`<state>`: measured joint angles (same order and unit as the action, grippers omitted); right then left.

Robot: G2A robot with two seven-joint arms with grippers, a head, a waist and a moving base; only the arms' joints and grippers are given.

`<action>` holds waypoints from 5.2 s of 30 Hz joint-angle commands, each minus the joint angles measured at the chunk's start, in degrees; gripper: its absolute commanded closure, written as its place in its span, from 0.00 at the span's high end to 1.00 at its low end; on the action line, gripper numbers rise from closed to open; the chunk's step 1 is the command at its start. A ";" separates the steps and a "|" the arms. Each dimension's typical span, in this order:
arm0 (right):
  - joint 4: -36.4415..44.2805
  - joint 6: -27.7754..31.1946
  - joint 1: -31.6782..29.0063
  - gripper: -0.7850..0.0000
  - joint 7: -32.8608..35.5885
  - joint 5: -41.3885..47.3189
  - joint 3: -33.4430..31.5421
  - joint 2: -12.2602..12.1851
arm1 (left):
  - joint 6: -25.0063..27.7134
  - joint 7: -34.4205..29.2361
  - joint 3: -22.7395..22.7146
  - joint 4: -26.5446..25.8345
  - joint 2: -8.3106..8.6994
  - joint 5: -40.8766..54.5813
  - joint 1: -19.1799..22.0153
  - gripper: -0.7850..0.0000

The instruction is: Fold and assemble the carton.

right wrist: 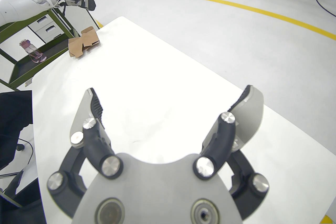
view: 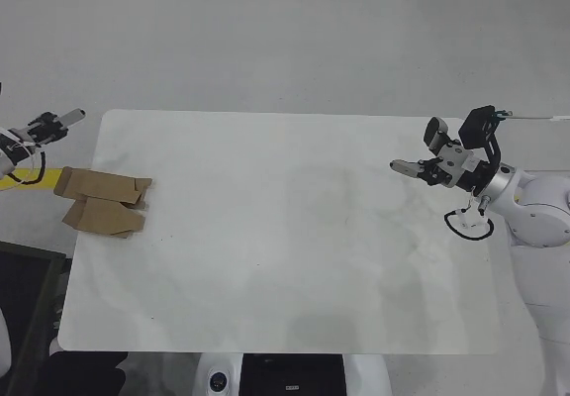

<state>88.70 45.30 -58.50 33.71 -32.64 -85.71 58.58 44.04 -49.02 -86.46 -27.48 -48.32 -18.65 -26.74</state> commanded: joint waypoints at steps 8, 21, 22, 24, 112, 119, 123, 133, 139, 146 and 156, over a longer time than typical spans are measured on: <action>0.00 0.00 0.00 1.00 0.00 0.00 0.00 0.00 | -2.99 6.72 0.52 6.15 1.71 -6.68 0.40 1.00; 0.00 0.00 0.00 1.00 0.00 0.00 0.00 0.00 | -6.43 12.30 3.86 11.59 2.38 -14.87 0.60 1.00; 0.00 0.00 0.00 1.00 0.00 0.00 0.00 0.00 | -5.93 11.94 3.89 11.94 2.45 -14.79 0.68 1.00; 0.00 0.00 0.00 1.00 0.00 0.00 0.00 0.00 | -4.80 11.16 4.00 12.40 2.56 -14.64 0.84 1.00; 0.00 0.00 0.00 1.00 0.00 0.00 0.00 0.00 | 6.87 1.04 25.90 -30.94 -8.32 27.21 -0.32 0.00; 0.00 0.00 0.00 1.00 0.00 0.00 0.00 0.00 | 7.71 -0.10 28.15 -32.89 -8.77 28.35 -2.14 0.00; 0.00 0.00 0.00 1.00 0.00 0.00 0.00 0.00 | 7.94 -1.27 29.02 -33.70 -8.85 28.96 -3.05 0.00; -5.36 2.95 7.23 1.00 10.44 14.82 12.06 0.87 | 8.44 -2.78 29.98 -37.12 -8.29 29.44 -4.54 0.00; -11.28 6.67 15.27 1.00 18.60 25.37 21.08 1.99 | 8.58 -2.64 30.52 -38.98 -7.54 29.86 -5.10 0.00; -16.58 9.67 23.07 1.00 15.61 24.37 31.04 2.68 | 8.32 -2.90 31.54 -41.19 -6.45 31.64 -5.41 0.00; -22.90 12.70 31.49 1.00 12.44 24.44 40.74 4.69 | 8.06 -3.17 33.56 -45.02 -4.46 34.42 -6.03 0.00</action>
<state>66.15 58.01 -27.67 46.26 -8.77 -45.85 62.98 52.18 -52.10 -53.19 -72.15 -52.99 15.36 -32.73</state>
